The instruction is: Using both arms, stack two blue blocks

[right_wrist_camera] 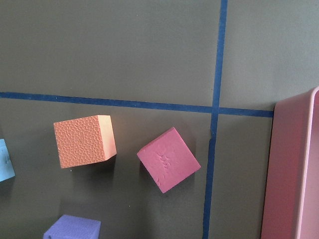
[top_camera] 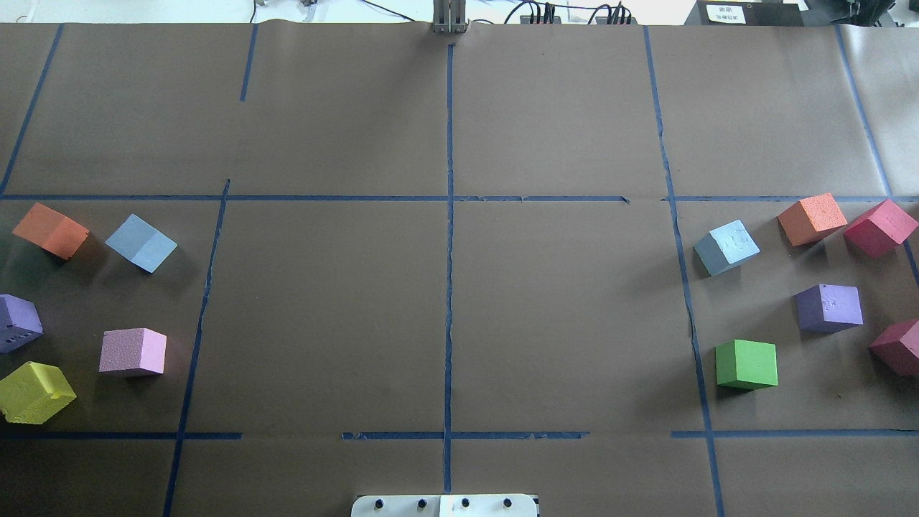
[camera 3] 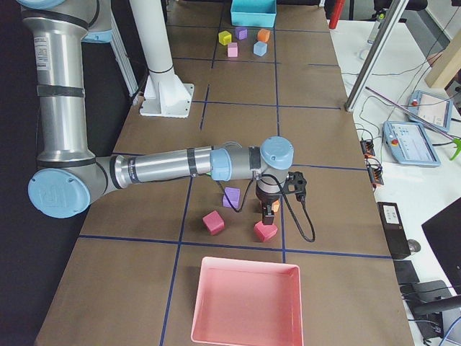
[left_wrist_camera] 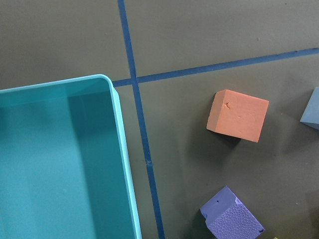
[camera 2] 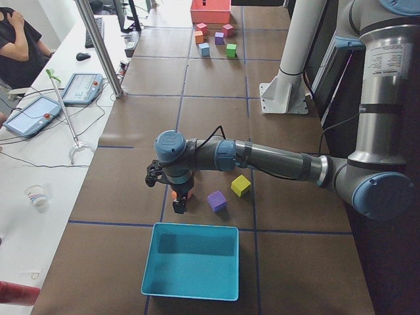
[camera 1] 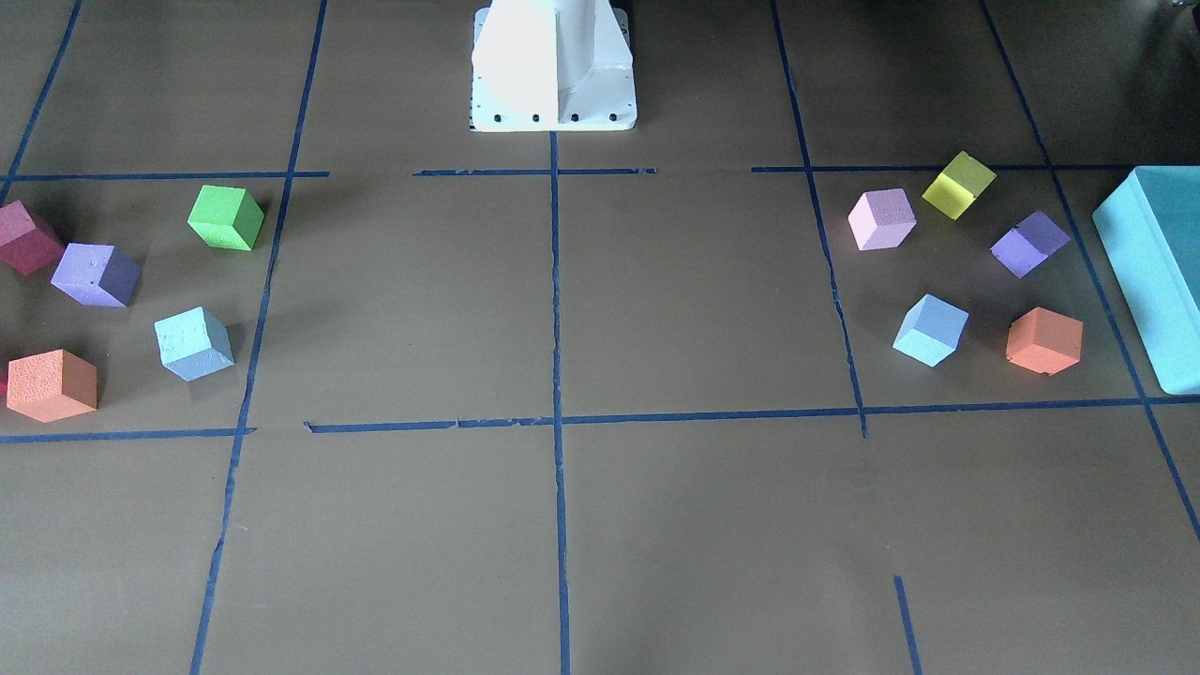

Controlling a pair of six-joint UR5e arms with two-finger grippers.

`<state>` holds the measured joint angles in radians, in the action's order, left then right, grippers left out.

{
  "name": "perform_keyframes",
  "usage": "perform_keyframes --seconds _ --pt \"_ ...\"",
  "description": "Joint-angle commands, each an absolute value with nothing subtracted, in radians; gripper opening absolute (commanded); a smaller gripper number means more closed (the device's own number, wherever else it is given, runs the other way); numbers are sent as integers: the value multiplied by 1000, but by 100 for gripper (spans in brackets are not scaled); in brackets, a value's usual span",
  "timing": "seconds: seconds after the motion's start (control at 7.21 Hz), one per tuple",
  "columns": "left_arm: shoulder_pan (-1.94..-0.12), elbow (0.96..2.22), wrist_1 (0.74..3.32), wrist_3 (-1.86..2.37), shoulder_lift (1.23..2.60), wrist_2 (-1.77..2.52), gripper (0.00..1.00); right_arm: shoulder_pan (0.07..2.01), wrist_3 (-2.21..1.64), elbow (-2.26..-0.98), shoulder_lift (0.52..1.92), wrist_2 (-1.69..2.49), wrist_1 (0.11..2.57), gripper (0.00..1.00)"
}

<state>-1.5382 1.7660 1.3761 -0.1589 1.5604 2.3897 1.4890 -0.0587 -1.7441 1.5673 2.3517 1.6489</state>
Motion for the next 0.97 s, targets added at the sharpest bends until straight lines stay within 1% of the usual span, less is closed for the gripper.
perform_keyframes --seconds 0.0,0.83 --pt "-1539 1781 1377 -166 1548 2388 100 1489 -58 -1750 1568 2356 1649 100" --pt "-1539 1792 1376 -164 1546 2390 100 1488 -66 -1743 1557 2396 1649 100"
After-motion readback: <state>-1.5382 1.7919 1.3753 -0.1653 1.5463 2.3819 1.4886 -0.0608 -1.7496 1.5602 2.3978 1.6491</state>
